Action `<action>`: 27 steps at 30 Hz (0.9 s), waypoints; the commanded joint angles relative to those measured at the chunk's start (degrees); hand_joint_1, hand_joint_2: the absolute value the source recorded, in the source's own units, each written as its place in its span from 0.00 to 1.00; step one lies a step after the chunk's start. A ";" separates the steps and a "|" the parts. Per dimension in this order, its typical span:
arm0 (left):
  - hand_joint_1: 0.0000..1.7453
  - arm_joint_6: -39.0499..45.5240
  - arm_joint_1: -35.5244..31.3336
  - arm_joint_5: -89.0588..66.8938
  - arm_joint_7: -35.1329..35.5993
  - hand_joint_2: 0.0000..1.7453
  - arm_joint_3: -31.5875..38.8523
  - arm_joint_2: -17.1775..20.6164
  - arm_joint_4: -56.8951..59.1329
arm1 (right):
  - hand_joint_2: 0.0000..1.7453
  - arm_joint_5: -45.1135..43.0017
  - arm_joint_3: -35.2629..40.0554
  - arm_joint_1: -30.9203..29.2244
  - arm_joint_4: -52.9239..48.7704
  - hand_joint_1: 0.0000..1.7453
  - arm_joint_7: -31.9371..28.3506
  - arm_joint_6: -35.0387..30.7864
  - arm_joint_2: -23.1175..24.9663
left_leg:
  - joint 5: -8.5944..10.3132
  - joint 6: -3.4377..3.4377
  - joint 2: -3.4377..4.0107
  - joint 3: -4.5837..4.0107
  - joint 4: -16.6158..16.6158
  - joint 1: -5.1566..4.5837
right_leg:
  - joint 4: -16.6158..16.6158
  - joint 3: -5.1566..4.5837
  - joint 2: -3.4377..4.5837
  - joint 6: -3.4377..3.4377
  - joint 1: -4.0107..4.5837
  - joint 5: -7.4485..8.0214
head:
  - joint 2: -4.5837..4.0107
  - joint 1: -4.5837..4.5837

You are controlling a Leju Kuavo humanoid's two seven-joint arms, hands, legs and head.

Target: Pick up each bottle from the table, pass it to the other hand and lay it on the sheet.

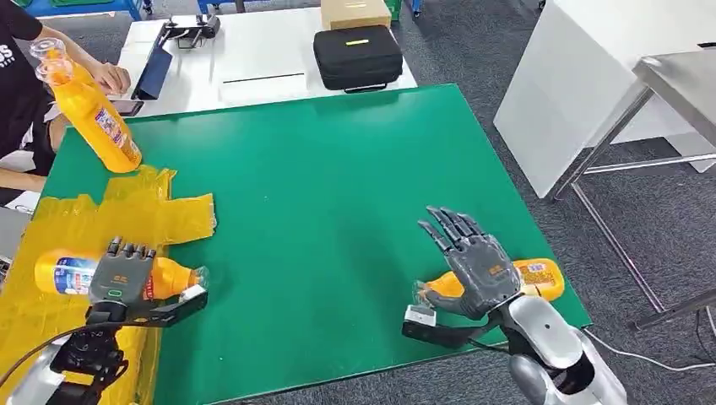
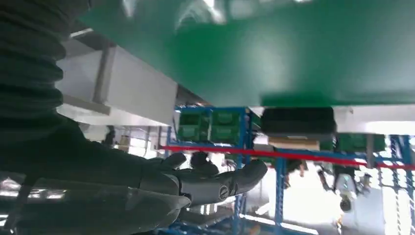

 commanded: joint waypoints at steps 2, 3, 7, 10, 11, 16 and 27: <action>0.00 2.16 2.53 13.69 -5.23 1.00 13.56 -10.76 2.11 | 1.00 -2.00 -6.29 5.28 -2.25 0.00 -0.58 3.39 -0.26 | -0.06 -0.05 -0.08 0.34 -0.12 -0.03 | -0.14 0.39 0.13 -0.08 -0.05 -0.08 | 0.00 0.00; 0.00 2.45 3.30 15.95 -6.05 1.00 14.37 -11.19 -0.07 | 1.00 -2.94 -7.30 5.83 -2.60 0.00 -1.21 3.74 0.13 | -0.02 -0.03 -0.05 0.20 -0.09 -0.04 | -0.09 0.24 0.09 -0.05 -0.05 -0.04 | 0.00 0.00; 0.00 3.49 5.46 20.31 -6.88 1.00 15.54 -12.24 -6.87 | 1.00 -3.52 -9.56 6.68 -3.14 0.00 -2.08 4.73 0.24 | -0.13 -0.04 -0.10 0.31 -0.03 -0.02 | -0.08 0.38 0.11 -0.07 -0.03 -0.14 | 0.00 0.00; 0.00 3.49 5.46 20.31 -6.88 1.00 15.54 -12.24 -6.87 | 1.00 -3.52 -9.56 6.68 -3.14 0.00 -2.08 4.73 0.24 | -0.09 -0.04 -0.04 0.25 -0.05 -0.01 | -0.08 0.26 0.17 -0.06 -0.02 -0.09 | 0.00 0.00; 0.00 3.49 5.46 20.31 -6.88 1.00 15.54 -12.24 -6.87 | 1.00 -3.52 -9.56 6.68 -3.14 0.00 -2.08 4.73 0.24 | -0.05 -0.03 -0.05 0.16 -0.04 -0.02 | -0.06 0.17 0.11 -0.05 -0.02 -0.05 | 0.00 0.02; 0.00 3.30 9.05 42.83 -17.31 1.00 15.89 -14.06 -19.71 | 1.00 -3.11 -13.07 8.07 -2.54 0.00 -2.67 5.91 -1.09 | -0.06 -0.03 -0.05 0.12 0.00 -0.01 | -0.04 0.13 0.11 -0.05 0.00 -0.05 | 0.00 0.00; 0.00 -3.89 15.74 68.94 -25.13 1.00 16.72 -14.47 -38.06 | 1.00 -7.21 -19.45 7.42 6.31 0.00 -6.79 9.38 -5.66 | -0.19 0.00 -0.03 0.31 -0.04 -0.02 | -0.15 0.38 0.22 -0.09 -0.04 -0.11 | 0.02 0.00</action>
